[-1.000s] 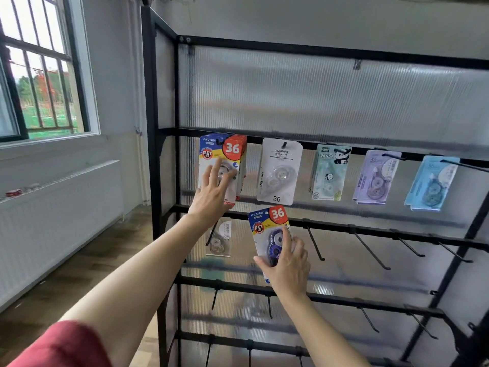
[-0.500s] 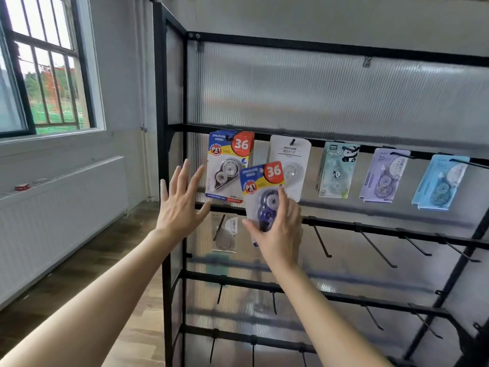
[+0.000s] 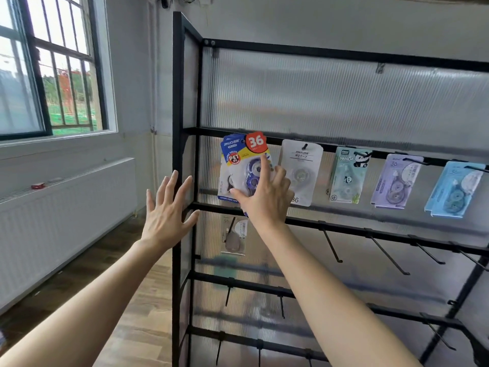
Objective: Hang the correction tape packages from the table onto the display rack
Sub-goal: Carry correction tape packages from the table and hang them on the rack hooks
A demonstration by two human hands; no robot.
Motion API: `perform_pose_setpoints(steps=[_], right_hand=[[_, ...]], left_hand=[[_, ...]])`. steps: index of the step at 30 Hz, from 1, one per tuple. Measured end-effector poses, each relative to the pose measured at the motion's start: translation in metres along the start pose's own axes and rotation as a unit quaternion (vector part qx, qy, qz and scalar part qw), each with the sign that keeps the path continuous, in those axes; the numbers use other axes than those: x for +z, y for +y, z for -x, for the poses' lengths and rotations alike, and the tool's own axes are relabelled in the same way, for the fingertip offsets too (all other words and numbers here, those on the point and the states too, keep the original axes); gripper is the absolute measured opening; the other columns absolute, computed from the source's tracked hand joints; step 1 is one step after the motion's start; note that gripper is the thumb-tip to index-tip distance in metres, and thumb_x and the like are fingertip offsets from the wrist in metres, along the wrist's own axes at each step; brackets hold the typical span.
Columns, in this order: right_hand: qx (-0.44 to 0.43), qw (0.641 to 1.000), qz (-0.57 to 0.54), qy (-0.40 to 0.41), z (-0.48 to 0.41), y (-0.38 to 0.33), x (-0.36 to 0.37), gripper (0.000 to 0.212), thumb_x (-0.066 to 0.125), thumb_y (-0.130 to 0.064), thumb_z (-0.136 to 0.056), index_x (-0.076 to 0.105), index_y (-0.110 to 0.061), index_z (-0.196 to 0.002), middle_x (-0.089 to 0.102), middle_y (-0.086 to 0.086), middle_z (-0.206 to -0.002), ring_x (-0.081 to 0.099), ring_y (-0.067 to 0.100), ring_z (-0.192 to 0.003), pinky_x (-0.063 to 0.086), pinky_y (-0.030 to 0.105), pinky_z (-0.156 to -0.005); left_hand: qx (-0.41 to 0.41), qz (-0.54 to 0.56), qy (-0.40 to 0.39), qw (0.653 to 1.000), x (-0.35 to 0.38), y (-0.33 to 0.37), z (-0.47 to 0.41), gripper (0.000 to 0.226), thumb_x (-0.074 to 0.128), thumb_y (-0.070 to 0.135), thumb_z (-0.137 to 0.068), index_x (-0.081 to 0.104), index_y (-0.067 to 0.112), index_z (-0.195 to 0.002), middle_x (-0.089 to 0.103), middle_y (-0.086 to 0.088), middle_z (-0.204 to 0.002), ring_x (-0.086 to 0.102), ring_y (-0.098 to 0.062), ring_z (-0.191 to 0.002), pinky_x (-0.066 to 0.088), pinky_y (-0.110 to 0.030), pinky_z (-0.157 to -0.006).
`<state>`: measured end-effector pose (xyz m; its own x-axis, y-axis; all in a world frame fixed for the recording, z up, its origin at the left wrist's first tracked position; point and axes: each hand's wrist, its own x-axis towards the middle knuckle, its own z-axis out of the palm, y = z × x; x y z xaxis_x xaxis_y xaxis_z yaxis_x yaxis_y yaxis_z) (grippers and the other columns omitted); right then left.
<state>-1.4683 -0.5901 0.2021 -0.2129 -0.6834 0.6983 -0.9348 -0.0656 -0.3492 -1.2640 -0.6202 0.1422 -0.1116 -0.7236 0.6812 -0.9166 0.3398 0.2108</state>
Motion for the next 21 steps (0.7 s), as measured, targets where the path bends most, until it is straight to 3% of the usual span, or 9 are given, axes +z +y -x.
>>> perform_pose_setpoints(steps=[11,21], right_hand=[[0.057,0.998,-0.001,-0.001,-0.005,-0.012,0.028,0.097,0.067,-0.065,-0.071,0.021,-0.022,-0.145,0.028,0.015,-0.143,0.037,0.032,-0.125,0.038,0.045,-0.096],[0.002,0.998,-0.010,-0.057,-0.005,-0.010,0.053,0.089,0.070,-0.027,-0.083,0.012,-0.024,-0.149,0.013,0.019,-0.152,0.035,0.034,-0.130,0.052,0.039,-0.084]], left_hand=[[0.001,-0.007,-0.011,1.000,0.003,0.001,-0.002,0.077,0.052,0.046,-0.090,0.007,0.030,-0.151,-0.003,-0.004,-0.160,-0.003,-0.024,-0.147,-0.001,-0.055,-0.115],[-0.010,0.015,-0.014,1.000,0.007,-0.003,0.001,0.078,0.055,0.043,-0.089,0.010,0.031,-0.151,0.001,-0.002,-0.160,0.000,-0.023,-0.146,0.006,-0.058,-0.114]])
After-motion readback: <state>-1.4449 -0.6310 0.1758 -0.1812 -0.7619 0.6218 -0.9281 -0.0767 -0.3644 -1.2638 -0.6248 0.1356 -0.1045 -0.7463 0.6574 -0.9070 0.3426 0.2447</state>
